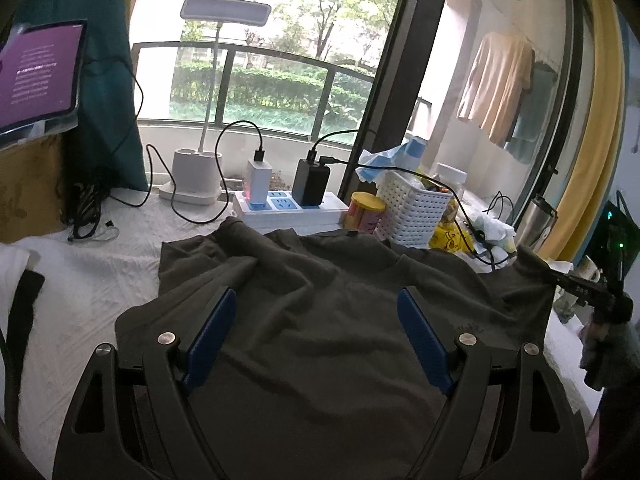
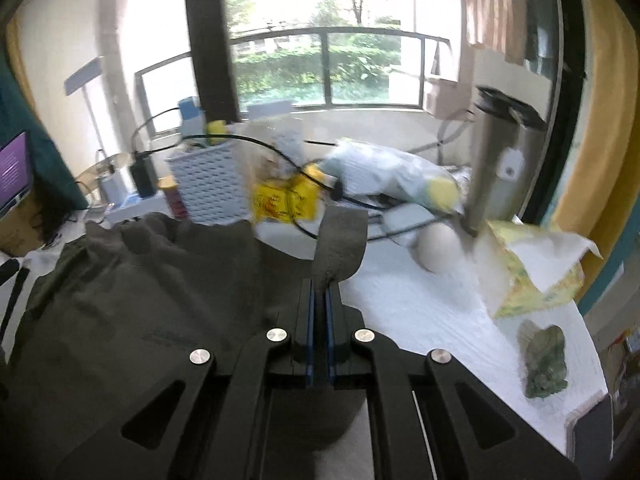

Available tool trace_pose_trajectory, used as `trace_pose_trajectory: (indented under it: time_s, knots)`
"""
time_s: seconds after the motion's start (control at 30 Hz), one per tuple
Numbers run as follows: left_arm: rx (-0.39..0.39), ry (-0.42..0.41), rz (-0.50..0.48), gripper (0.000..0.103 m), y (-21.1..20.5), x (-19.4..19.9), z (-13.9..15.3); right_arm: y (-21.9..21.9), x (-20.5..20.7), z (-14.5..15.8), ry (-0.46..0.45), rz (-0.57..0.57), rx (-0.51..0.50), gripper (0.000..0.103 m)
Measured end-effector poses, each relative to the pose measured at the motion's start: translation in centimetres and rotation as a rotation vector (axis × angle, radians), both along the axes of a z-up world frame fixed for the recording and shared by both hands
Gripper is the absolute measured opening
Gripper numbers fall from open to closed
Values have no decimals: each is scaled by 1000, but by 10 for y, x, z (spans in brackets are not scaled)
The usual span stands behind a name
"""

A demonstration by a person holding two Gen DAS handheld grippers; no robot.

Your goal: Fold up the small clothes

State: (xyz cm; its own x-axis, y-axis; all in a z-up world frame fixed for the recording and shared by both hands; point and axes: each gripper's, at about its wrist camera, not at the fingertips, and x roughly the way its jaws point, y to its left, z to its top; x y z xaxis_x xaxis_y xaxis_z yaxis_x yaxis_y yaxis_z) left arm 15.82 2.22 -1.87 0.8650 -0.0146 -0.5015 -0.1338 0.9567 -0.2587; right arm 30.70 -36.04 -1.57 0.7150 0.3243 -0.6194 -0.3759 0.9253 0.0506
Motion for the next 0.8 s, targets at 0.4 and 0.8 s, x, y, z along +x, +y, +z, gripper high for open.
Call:
trace_pose_trajectory:
  time_s: [0.4, 0.8]
  knots:
    - [-68, -4, -8, 85, 25, -20, -7, 88, -17, -26, 56, 151, -21, 5]
    - [-42, -4, -28, 85, 8, -29, -5, 103, -48, -33, 49, 241, -93, 55]
